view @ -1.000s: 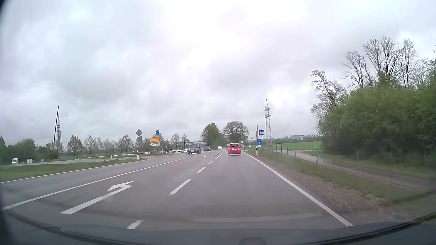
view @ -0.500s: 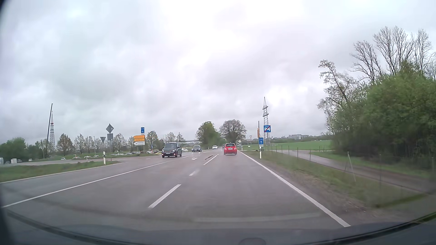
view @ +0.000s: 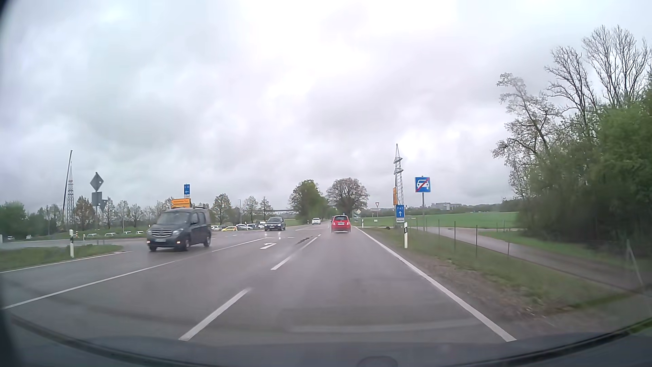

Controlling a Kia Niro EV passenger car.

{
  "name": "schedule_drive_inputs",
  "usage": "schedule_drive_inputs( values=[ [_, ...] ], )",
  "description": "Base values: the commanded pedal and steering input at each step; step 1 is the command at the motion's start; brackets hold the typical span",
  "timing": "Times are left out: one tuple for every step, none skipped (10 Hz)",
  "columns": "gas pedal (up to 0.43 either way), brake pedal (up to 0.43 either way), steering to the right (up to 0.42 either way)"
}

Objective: Follow the waypoints while adhering to traffic rules and regulations

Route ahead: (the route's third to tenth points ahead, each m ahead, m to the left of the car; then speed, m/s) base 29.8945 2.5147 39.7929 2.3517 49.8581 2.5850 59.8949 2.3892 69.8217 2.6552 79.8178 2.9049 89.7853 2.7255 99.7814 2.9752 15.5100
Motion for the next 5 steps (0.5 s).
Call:
schedule_drive_inputs(
  values=[
    [0.268, 0.000, -0.002],
    [0.260, 0.000, -0.006],
    [0.260, 0.000, -0.009],
    [0.260, 0.000, -0.009],
    [0.260, 0.000, -0.008]
  ],
)
